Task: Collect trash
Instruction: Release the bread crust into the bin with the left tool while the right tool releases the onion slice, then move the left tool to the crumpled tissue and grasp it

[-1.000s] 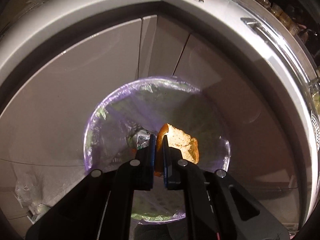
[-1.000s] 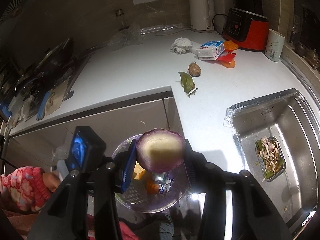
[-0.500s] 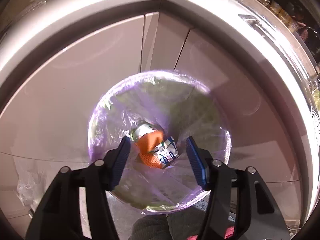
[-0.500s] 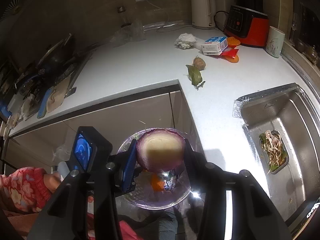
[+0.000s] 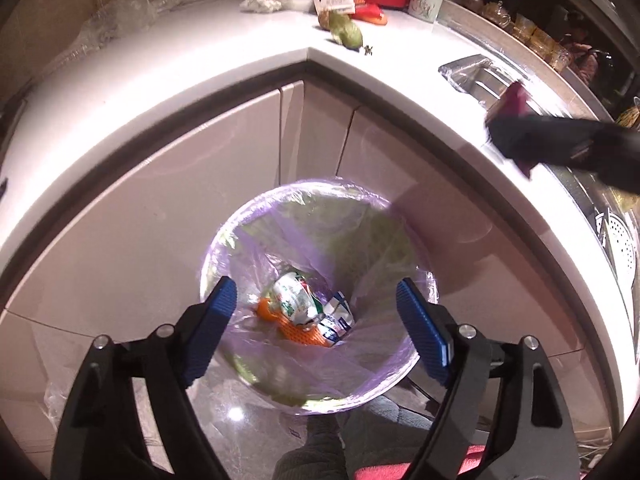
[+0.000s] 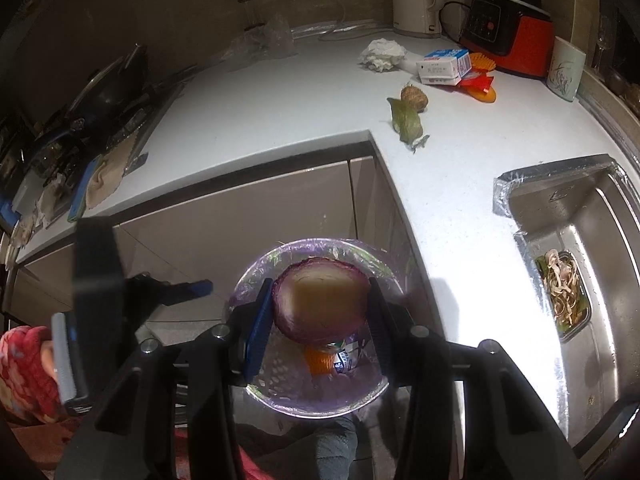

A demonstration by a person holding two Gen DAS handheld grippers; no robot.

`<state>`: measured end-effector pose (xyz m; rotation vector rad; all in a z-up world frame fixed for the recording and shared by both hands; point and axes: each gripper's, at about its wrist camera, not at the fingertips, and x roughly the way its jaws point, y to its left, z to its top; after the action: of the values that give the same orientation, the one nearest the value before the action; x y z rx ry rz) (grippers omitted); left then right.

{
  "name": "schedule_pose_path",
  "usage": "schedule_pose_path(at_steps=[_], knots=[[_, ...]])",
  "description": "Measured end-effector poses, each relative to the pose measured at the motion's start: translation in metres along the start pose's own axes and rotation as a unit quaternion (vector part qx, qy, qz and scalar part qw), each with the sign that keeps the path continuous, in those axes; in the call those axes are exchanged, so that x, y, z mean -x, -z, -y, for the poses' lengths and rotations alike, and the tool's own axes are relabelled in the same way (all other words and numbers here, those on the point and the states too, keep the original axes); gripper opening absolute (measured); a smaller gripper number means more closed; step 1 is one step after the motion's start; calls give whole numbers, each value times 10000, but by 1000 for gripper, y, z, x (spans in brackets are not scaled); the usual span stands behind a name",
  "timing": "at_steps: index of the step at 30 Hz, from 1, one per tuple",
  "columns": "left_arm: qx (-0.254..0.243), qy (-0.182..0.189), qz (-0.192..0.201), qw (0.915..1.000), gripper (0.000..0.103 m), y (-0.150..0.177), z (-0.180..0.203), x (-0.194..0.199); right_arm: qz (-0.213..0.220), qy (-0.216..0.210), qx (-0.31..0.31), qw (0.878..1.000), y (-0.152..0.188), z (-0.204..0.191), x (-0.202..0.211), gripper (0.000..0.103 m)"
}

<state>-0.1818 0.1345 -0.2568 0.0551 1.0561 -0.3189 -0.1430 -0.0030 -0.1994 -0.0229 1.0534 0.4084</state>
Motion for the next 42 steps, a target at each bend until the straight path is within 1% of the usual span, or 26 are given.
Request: schedule_pose_path(at_steps=[3, 7, 14, 17, 18, 20, 21, 23, 25, 27, 30, 32, 33, 37, 42], knots=[[-69, -115, 78, 9999, 80, 6, -3, 12, -217, -14, 23, 9998, 9, -2, -28, 45], [-72, -268, 78, 9996, 80, 16, -12, 24, -460, -30, 118, 9989, 19, -11, -59, 45], [58, -463, 70, 9989, 80, 30, -27, 34, -710, -62, 156, 9973, 30, -22, -95, 46], [73, -496, 82, 9987, 81, 34, -30, 38, -849, 6, 210, 9962, 33, -24, -108, 48], [65, -511, 97, 9986, 81, 34, -30, 39, -900, 24, 214, 9957, 34, -25, -111, 51], [41, -536, 117, 9985, 81, 35, -30, 41, -915, 124, 225, 9955, 34, -26, -113, 67], [31, -541, 127, 9984, 81, 35, -29, 42, -899, 184, 218, 9955, 34, -26, -112, 70], [19, -548, 165, 9984, 81, 35, -29, 44, -852, 168, 194, 9960, 32, -26, -107, 77], [40, -539, 200, 9983, 81, 34, -29, 47, -771, 196, 212, 9966, 29, -28, -98, 81], [64, -524, 245, 9983, 81, 32, -28, 50, -651, 236, 256, 9973, 26, -30, -85, 82], [96, -498, 330, 9982, 82, 28, -26, 55, -355, 341, 294, 9984, 15, -33, -59, 86], [109, -476, 389, 9981, 83, 22, -25, 59, -85, 473, 304, 9984, 7, -33, -37, 91], [116, -471, 432, 9979, 85, 19, -24, 61, 41, 537, 300, 9981, 2, -32, -26, 93], [138, -427, 623, 9970, 87, 5, -21, 71, 548, 691, 184, 9959, -15, -22, 16, 100], [188, -435, 840, 9953, 88, -15, -19, 80, 880, 703, -61, 9936, -38, -2, 46, 101]])
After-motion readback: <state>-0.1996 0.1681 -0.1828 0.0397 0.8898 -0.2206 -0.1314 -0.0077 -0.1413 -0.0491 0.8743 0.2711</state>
